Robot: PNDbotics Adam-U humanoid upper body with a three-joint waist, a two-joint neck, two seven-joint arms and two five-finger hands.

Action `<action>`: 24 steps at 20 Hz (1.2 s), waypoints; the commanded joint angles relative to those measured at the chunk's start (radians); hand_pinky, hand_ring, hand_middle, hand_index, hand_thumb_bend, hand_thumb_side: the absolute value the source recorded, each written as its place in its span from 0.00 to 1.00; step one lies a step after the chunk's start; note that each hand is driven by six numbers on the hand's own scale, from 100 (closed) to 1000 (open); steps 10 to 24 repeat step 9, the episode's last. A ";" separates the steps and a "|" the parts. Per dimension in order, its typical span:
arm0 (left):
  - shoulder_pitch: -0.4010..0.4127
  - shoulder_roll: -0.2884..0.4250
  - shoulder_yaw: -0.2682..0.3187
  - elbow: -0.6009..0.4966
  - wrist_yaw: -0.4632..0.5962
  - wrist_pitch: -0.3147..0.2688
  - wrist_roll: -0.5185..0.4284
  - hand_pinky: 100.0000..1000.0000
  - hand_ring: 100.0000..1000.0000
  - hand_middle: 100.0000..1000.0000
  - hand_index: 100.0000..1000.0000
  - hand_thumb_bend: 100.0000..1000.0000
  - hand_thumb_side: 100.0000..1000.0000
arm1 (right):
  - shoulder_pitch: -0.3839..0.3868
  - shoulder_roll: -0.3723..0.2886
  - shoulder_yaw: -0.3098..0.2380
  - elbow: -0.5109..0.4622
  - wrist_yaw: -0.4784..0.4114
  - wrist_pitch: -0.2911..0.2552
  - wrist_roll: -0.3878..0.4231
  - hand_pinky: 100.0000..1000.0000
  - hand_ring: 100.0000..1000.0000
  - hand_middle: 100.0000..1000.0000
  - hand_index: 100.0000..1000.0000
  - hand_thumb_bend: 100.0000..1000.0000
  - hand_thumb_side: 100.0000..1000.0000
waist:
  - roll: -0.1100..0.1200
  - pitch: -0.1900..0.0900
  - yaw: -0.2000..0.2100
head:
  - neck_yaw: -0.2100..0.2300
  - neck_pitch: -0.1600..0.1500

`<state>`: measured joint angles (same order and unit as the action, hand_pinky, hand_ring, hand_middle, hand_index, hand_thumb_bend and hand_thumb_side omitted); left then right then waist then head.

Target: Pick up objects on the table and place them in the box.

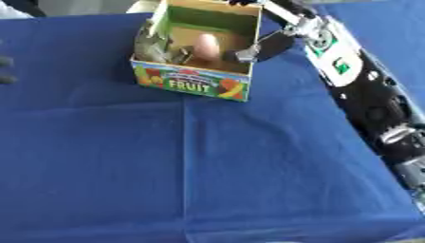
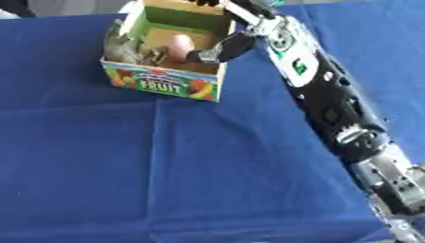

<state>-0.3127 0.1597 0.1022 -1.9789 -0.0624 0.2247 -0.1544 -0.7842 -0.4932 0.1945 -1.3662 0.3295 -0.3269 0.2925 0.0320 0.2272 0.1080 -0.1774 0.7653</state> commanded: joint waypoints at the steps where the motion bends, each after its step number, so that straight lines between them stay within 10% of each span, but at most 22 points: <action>1: -0.002 0.028 0.014 -0.021 -0.009 -0.001 0.010 0.56 0.63 0.66 0.77 0.32 0.59 | 0.038 -0.053 -0.040 -0.140 -0.110 0.051 -0.031 0.80 0.78 0.74 0.92 0.53 0.37 | 0.001 -0.020 -0.008 | 0.014 0.005; 9: 0.023 0.029 0.032 -0.021 -0.005 -0.001 0.045 0.55 0.62 0.65 0.76 0.31 0.58 | 0.246 -0.080 -0.123 -0.373 -0.318 0.131 -0.118 0.78 0.76 0.70 0.90 0.51 0.36 | 0.002 -0.014 -0.039 | 0.049 0.005; 24: 0.023 0.029 0.032 -0.021 -0.005 -0.001 0.045 0.55 0.62 0.65 0.76 0.31 0.58 | 0.246 -0.080 -0.123 -0.373 -0.318 0.131 -0.118 0.78 0.76 0.70 0.90 0.51 0.36 | 0.002 -0.014 -0.039 | 0.049 0.005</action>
